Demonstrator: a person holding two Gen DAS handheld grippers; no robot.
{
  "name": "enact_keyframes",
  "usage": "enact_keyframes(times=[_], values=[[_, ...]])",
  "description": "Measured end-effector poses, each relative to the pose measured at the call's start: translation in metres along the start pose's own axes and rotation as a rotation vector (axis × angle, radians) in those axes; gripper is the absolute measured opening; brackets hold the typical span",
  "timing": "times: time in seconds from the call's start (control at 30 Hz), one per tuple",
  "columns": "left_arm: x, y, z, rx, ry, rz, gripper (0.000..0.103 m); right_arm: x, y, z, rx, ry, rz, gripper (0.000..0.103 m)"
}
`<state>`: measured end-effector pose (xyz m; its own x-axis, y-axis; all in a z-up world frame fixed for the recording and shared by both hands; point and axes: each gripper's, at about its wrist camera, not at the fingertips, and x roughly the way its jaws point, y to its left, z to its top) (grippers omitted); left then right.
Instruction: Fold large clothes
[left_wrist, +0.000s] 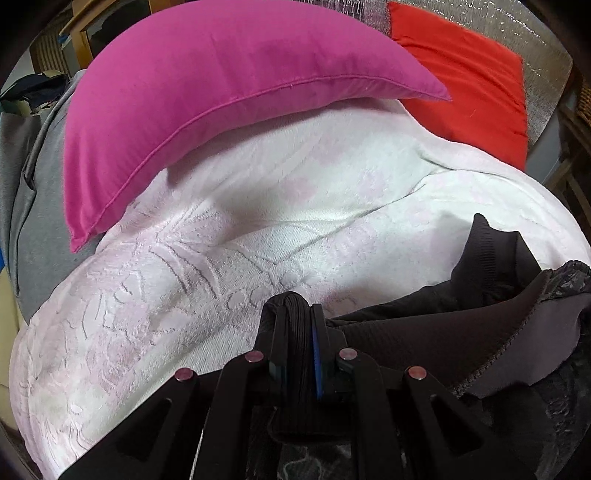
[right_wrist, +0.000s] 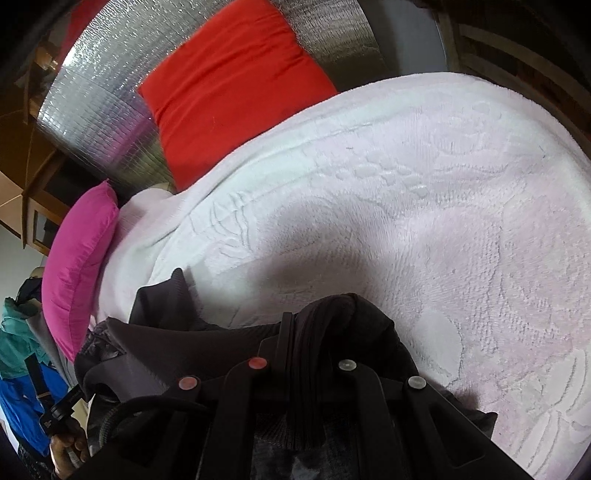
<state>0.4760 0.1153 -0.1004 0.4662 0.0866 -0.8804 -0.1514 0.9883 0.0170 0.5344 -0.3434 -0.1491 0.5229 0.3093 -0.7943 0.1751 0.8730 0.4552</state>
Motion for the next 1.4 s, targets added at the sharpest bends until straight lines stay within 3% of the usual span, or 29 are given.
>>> enact_keyframes(times=[0.43,0.5,0.57,0.63,0.73,0.8,0.87,0.97,1.03,1.17,1.4], values=[[0.009,0.001,0.001,-0.018,0.001,-0.018,0.016,0.008,-0.006,0.002,0.026,0.027,0.003,0.008],[0.003,0.004,0.001,-0.03,-0.026,-0.027,0.024,0.008,-0.007,0.004,0.036,0.039,0.018,0.011],[-0.005,0.008,0.002,-0.042,-0.07,-0.018,0.047,0.005,-0.009,0.005,0.06,0.039,0.044,0.012],[-0.012,0.014,0.003,-0.065,-0.102,-0.029,0.05,0.002,-0.011,0.006,0.077,0.043,0.073,0.015],[-0.026,0.027,0.007,-0.108,-0.132,-0.059,0.052,-0.004,-0.011,0.007,0.098,0.03,0.117,0.027],[-0.034,0.034,0.007,-0.126,-0.161,-0.071,0.058,-0.012,-0.01,0.009,0.107,0.001,0.15,0.058],[-0.041,0.041,0.007,-0.124,-0.189,-0.083,0.061,-0.025,-0.008,0.013,0.105,-0.046,0.16,0.075],[-0.038,0.044,0.005,-0.087,-0.183,-0.103,0.065,-0.046,-0.01,0.019,0.096,-0.112,0.169,0.076],[-0.033,0.042,0.003,-0.044,-0.172,-0.12,0.065,-0.05,-0.01,0.02,0.052,-0.121,0.131,0.076],[-0.015,0.028,-0.003,0.036,-0.129,-0.161,0.065,-0.036,-0.011,0.018,-0.073,-0.071,0.027,0.076],[0.013,0.001,-0.003,0.11,-0.068,-0.195,0.065,0.002,-0.011,0.013,-0.168,0.013,0.006,0.076]])
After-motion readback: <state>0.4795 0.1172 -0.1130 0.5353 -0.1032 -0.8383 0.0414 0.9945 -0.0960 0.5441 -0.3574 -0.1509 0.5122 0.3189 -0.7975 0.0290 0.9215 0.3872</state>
